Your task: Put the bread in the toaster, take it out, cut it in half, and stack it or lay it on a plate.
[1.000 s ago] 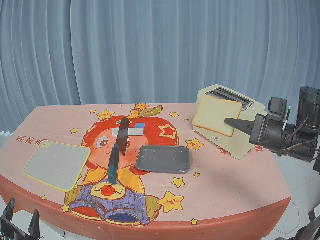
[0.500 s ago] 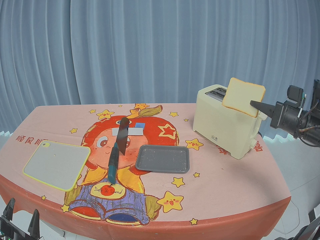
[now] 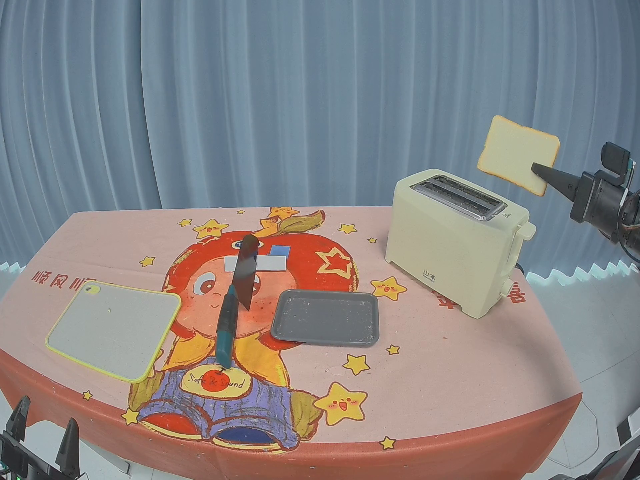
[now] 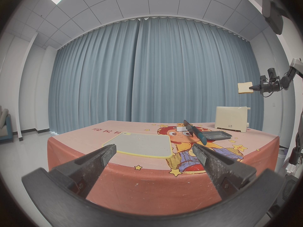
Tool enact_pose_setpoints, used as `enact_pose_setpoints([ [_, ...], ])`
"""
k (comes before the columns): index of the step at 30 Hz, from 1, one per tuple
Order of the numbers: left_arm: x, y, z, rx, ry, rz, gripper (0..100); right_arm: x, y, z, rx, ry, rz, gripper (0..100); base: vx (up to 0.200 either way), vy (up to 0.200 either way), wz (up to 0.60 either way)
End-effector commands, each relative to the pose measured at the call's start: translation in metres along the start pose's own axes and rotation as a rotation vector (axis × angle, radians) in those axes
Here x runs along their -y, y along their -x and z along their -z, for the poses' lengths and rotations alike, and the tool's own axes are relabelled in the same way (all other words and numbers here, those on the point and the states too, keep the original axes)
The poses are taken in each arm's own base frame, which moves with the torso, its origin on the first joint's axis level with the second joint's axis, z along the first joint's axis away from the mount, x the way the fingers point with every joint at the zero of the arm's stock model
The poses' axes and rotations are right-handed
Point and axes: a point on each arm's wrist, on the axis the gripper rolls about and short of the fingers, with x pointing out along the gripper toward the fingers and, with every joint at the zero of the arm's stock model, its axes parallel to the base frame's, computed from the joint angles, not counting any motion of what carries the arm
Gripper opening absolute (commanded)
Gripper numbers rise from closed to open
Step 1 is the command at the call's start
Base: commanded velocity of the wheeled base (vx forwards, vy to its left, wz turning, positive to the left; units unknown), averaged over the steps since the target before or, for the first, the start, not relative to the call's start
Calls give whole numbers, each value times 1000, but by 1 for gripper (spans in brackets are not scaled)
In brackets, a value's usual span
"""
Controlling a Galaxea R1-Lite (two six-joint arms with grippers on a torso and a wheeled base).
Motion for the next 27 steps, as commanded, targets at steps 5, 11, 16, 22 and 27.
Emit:
enact_pose_setpoints([
  [5, 0, -1, 5, -11, 0, -1, 100, 4, 0, 0, -1, 60, 22, 0, 0, 0, 0],
  [11, 0, -1, 5, -11, 0, -1, 100, 9, 1, 1, 2, 118, 87, 0, 0, 0, 0],
  [16, 0, -1, 5, -11, 0, -1, 100, 11, 2, 3, -8, 159, 95, 0, 0, 0, 0],
  [22, 0, -1, 5, -11, 0, 1, 100, 13, 3, 4, -11, 188, 111, 0, 0, 0, 0],
  [27, 0, -1, 5, -11, 0, -1, 100, 19, 3, 5, -20, 205, 138, 0, 0, 0, 0],
])
